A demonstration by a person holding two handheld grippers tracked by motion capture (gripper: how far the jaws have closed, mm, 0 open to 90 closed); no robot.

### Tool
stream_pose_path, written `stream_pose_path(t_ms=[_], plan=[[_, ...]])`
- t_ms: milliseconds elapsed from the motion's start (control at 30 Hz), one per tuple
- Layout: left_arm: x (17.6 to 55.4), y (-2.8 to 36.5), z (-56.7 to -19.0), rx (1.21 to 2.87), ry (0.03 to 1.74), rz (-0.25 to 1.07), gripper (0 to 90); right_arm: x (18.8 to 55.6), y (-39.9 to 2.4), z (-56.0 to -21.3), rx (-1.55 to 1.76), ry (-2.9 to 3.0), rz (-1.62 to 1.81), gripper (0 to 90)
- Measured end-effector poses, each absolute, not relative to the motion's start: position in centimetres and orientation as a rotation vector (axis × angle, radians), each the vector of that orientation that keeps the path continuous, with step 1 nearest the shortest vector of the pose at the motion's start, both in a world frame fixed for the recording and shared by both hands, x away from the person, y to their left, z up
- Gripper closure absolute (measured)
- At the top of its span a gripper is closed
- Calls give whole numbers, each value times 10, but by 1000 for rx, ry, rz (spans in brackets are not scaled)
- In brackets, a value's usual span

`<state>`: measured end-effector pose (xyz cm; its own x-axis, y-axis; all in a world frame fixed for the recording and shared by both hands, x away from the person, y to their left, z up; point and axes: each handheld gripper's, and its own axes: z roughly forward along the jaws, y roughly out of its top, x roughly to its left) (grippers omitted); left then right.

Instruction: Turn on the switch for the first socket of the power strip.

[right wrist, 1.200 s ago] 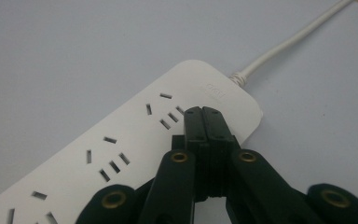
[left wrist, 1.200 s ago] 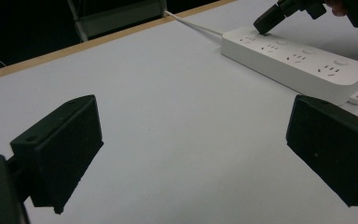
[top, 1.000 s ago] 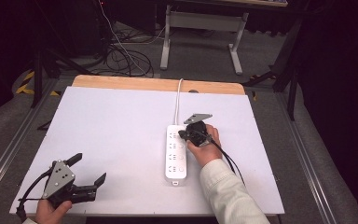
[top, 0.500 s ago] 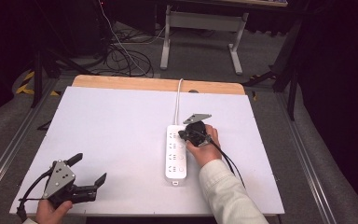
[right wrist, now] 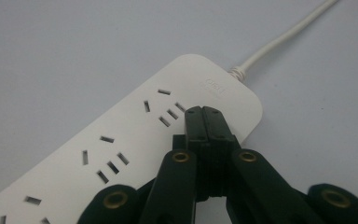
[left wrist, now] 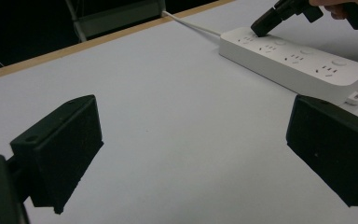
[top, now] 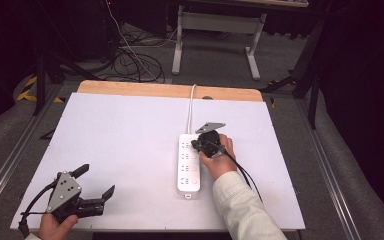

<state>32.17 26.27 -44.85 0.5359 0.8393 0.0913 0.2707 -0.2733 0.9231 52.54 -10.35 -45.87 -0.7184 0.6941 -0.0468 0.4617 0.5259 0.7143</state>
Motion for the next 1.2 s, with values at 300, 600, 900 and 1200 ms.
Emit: stream_pose_path(t_ms=[300,600,900,1200], plan=[[322,264,-448,1812,916,740,41,522,-107,-457,971,2382,1129,900],[322,263,-448,1801,921,734,40,512,-105,-429,905,2356,1165,900],[323,263,-448,1808,919,732,39,501,-113,-412,901,2313,1235,900],[323,263,-448,1808,917,734,39,497,-116,-407,890,2324,1233,900]])
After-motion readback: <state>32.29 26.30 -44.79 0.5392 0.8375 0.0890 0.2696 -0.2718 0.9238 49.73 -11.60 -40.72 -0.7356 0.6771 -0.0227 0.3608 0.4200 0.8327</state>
